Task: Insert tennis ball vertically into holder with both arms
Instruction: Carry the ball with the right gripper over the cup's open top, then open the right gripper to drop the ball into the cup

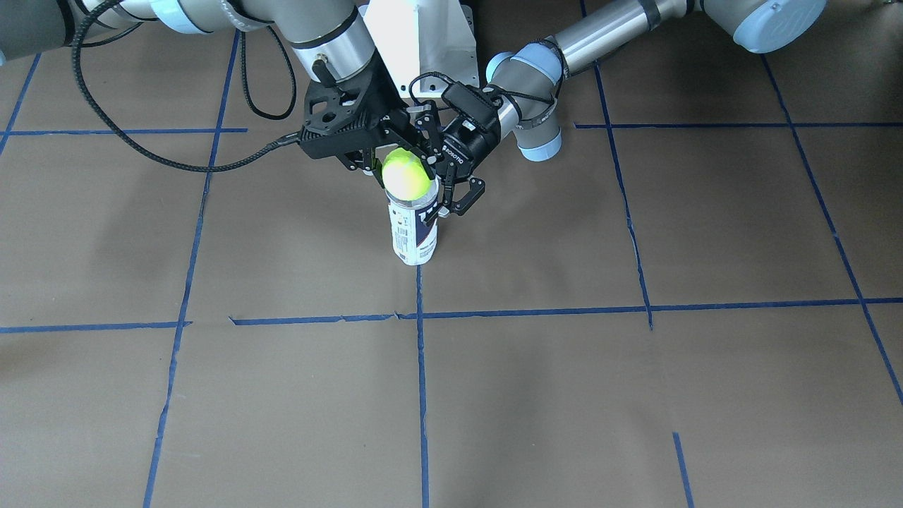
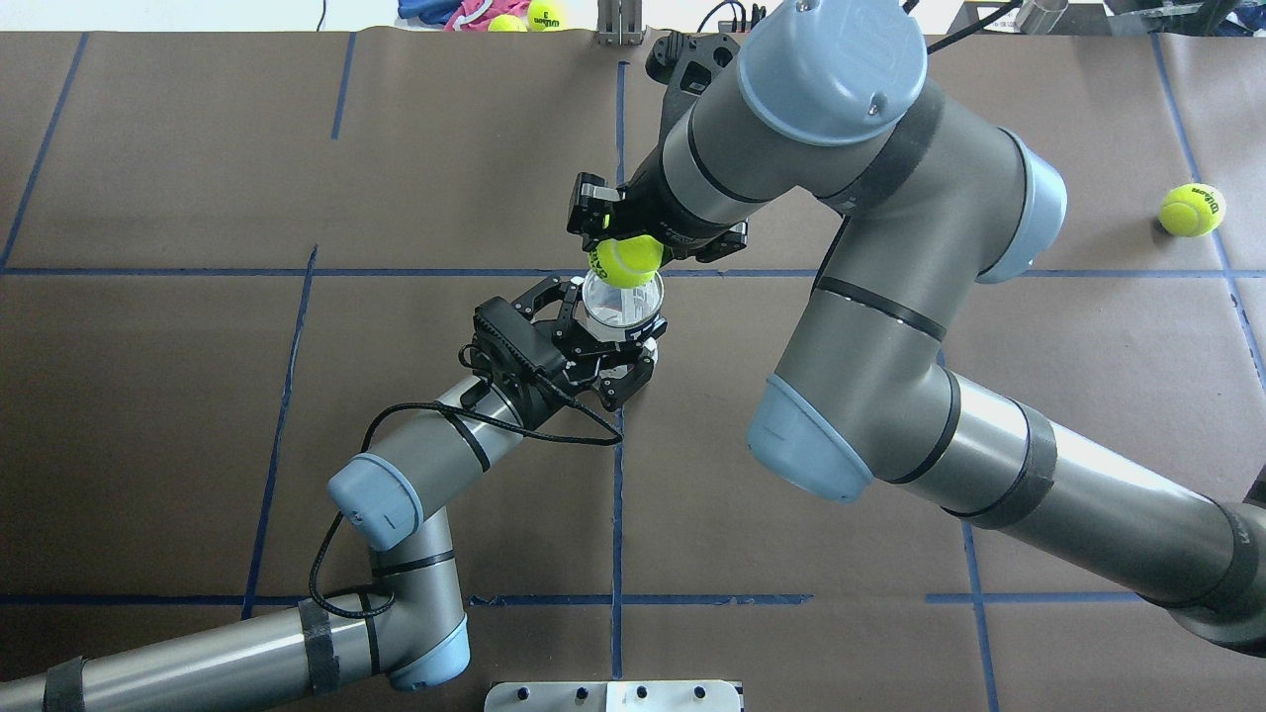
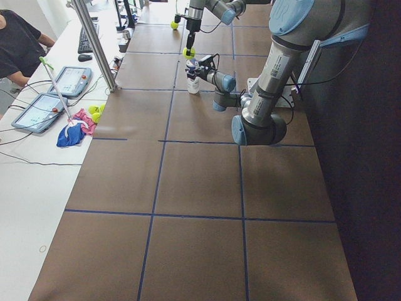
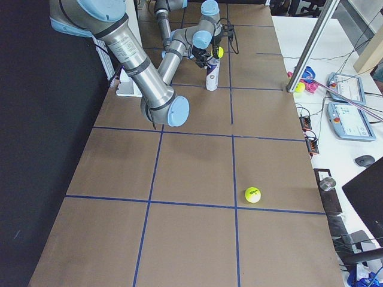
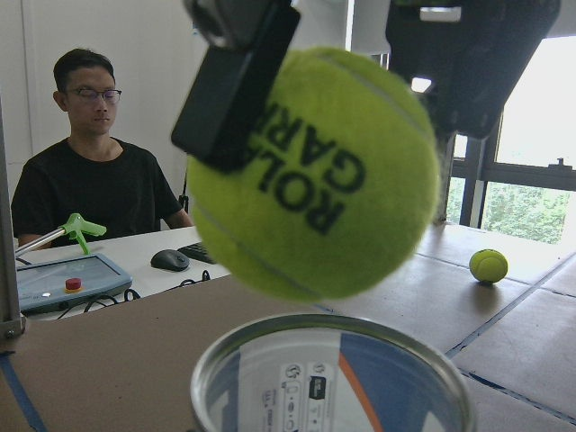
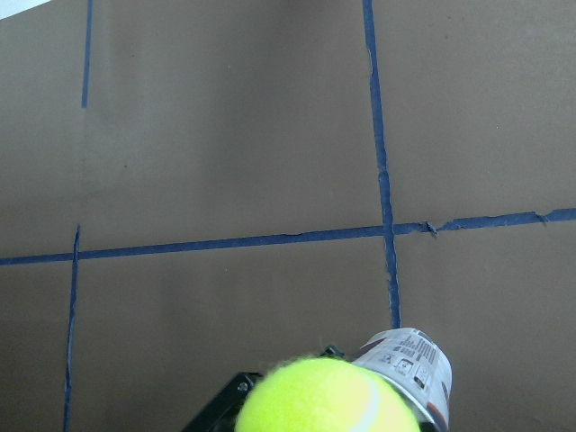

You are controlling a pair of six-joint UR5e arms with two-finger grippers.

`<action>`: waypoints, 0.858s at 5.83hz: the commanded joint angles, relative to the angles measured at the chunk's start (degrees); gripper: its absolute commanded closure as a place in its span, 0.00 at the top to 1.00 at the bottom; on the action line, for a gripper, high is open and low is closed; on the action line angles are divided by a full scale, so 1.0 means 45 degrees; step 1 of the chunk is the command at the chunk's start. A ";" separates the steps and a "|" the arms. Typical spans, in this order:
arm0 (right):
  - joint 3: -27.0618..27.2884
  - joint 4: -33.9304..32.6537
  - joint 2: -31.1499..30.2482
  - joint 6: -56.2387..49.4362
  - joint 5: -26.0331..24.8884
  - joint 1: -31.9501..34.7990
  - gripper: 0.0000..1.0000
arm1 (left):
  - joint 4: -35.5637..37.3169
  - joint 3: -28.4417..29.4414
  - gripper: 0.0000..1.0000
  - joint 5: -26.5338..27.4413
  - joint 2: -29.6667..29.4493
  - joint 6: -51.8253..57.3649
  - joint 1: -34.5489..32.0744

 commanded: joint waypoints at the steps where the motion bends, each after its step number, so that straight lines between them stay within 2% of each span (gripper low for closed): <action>1: -0.0034 0.0013 -0.0002 -0.0090 -0.0086 -0.0144 0.75 | 0.0000 -0.0001 0.84 0.0005 -0.0012 0.0010 -0.0014; 2: 0.0005 0.0032 -0.0021 -0.0206 -0.0086 -0.0144 0.97 | 0.0000 -0.0001 0.84 0.0005 -0.0012 0.0010 -0.0014; 5: 0.0355 0.0013 -0.0041 -0.0227 0.0030 -0.0048 0.99 | -0.0020 -0.0001 0.84 0.0005 -0.0012 0.0010 -0.0014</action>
